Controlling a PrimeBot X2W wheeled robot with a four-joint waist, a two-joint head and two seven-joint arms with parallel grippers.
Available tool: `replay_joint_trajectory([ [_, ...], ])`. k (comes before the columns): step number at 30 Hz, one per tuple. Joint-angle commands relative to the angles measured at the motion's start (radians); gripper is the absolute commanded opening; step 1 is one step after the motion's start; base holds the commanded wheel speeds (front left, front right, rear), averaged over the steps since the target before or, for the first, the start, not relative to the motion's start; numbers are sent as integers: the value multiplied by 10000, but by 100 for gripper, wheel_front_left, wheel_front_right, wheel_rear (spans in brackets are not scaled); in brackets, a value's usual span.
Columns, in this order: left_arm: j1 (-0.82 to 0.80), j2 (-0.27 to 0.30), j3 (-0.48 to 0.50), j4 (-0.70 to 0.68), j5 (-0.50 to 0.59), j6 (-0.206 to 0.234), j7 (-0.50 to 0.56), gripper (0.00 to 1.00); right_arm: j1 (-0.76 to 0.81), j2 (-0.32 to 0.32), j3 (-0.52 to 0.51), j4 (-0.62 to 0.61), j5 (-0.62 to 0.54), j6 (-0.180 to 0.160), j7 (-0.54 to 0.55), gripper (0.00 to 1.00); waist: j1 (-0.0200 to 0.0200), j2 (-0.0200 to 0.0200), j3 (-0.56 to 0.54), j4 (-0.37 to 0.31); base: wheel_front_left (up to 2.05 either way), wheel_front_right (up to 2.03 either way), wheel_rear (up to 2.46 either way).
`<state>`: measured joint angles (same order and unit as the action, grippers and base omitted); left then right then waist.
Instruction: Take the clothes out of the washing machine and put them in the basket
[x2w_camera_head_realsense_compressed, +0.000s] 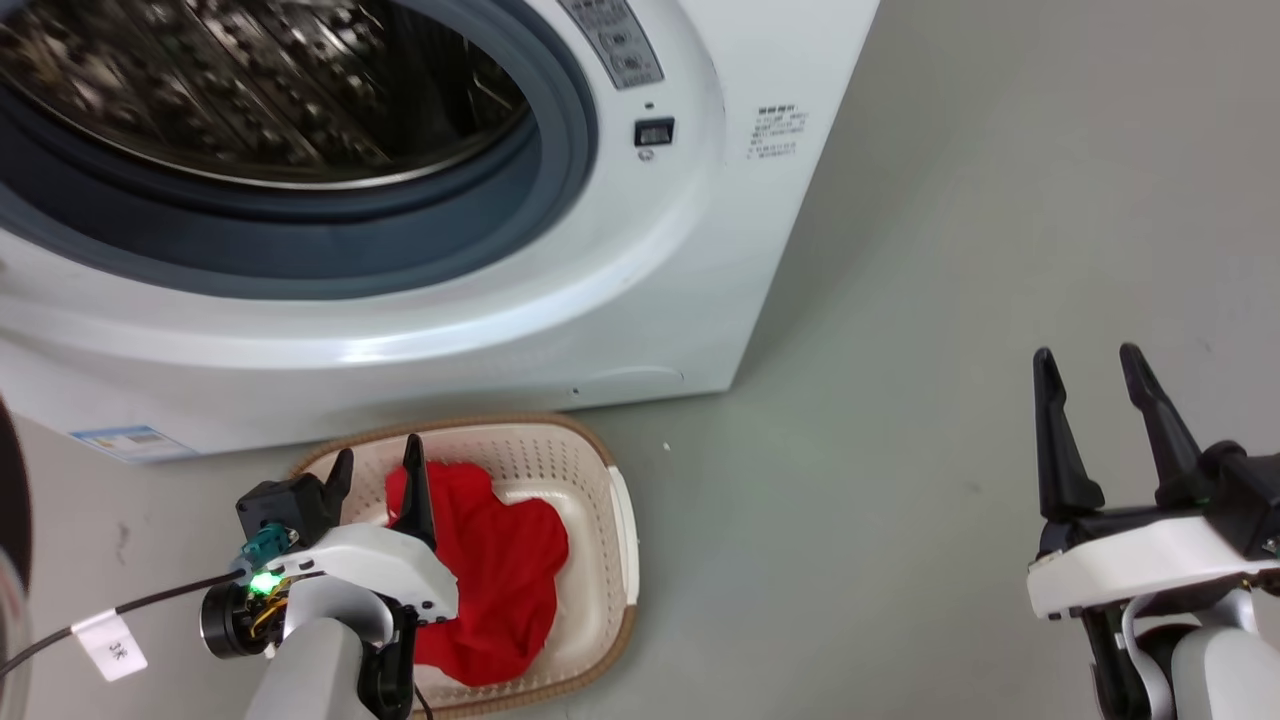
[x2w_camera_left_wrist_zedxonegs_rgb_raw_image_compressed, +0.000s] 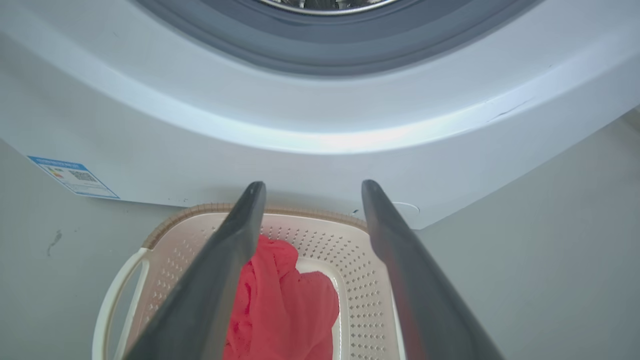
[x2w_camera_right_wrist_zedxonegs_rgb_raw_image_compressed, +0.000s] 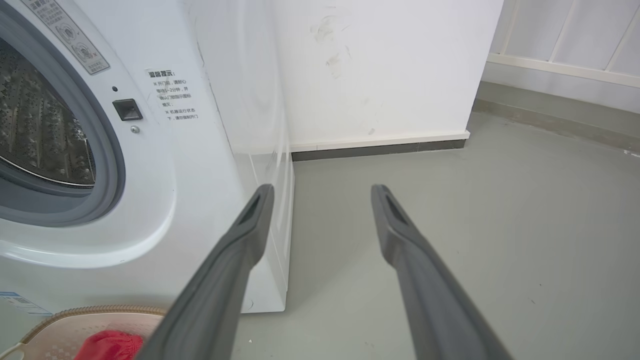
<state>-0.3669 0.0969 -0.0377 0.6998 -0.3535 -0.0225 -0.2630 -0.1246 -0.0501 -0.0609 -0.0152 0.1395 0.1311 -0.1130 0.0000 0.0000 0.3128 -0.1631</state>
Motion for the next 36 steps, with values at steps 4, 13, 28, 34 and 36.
replay_joint_trajectory([
  [4,511,-136,151,-1195,452,40,-24,100,389,-1,-81,-137,-138,-7,175,100,0,0,-751,338,0,0,0],
  [13,1361,-261,399,-4106,1293,171,-23,100,1077,-1,-77,-435,-448,-7,581,100,0,0,-1676,773,0,0,0],
  [28,3304,243,276,-6865,2250,659,628,100,1968,-1,114,-702,-846,-7,958,100,0,0,-2986,1157,0,0,0],
  [34,4143,242,299,-7086,2112,777,967,100,2262,-1,179,-738,-912,-7,1000,100,0,0,-3342,1087,0,0,0],
  [36,4291,244,292,-7091,2111,808,1009,100,2348,-1,174,-761,-917,-7,1027,100,0,0,-3414,1071,0,0,0],
])
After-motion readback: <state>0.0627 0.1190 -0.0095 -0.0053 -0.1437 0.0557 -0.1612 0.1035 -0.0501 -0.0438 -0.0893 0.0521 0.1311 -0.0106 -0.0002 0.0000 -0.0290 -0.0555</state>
